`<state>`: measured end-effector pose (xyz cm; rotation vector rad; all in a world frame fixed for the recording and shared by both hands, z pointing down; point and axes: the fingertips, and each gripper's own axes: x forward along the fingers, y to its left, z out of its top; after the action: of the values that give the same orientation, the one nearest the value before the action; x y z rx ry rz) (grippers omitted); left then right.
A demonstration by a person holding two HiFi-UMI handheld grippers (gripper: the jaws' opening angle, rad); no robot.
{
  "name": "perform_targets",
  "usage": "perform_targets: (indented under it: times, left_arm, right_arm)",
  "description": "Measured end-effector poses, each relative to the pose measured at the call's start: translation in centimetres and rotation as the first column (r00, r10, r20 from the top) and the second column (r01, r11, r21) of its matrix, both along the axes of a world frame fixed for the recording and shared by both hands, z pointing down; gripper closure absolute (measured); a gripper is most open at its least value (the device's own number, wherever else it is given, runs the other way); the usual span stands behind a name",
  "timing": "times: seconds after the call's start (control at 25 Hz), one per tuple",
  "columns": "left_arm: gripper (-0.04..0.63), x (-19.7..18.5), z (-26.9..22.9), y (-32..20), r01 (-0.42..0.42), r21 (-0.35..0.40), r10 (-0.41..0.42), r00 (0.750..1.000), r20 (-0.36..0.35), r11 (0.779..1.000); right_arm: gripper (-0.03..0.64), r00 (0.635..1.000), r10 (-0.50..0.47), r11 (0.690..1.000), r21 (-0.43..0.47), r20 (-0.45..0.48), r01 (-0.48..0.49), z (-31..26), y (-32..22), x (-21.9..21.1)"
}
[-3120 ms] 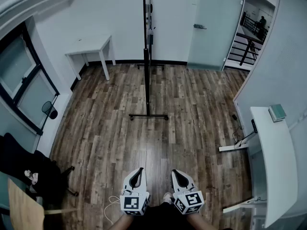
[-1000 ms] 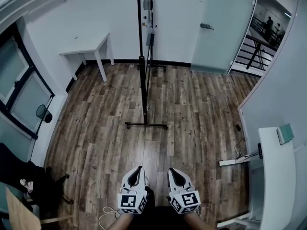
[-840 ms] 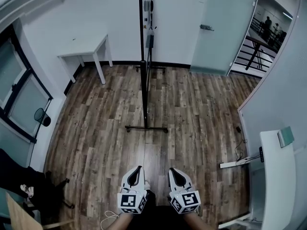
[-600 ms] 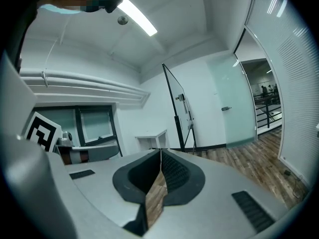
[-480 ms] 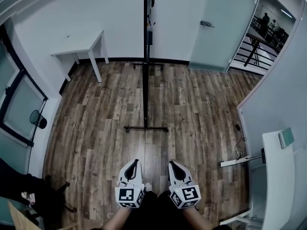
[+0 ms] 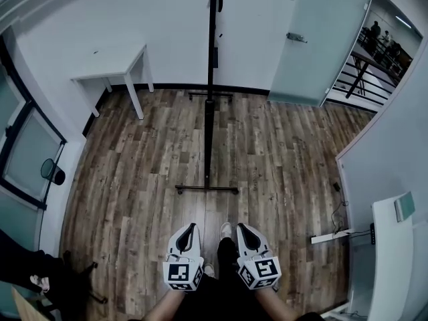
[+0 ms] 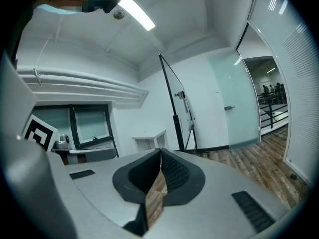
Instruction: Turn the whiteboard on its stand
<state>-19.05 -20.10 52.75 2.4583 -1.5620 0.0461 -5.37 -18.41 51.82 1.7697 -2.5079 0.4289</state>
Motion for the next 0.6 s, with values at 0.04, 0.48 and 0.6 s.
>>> perform_targets:
  times: [0.04,0.48,0.6]
  left_arm:
    - [0.577,0.1,0.1,-1.2,0.001,0.001,-0.001,1.0,0.004,1.0]
    - [0.577,4.0,-1.3,-15.6,0.012,0.046,-0.014,0.999,0.042,0.999]
    - [0.575,4.9,-1.2,-19.3,0.029,0.042,-0.031,0.999,0.041,0.999]
  right_arm:
    - [0.603,1.0,-0.004,1.0,0.003,0.001,0.004,0.1,-1.2,0.1]
    - [0.603,1.0,-0.006,1.0,0.017,0.002,0.006,-0.5,-15.4,4.0]
    - [0.603,1.0,-0.013,1.0,0.022,0.006,0.012,-0.9,-18.6,4.8]
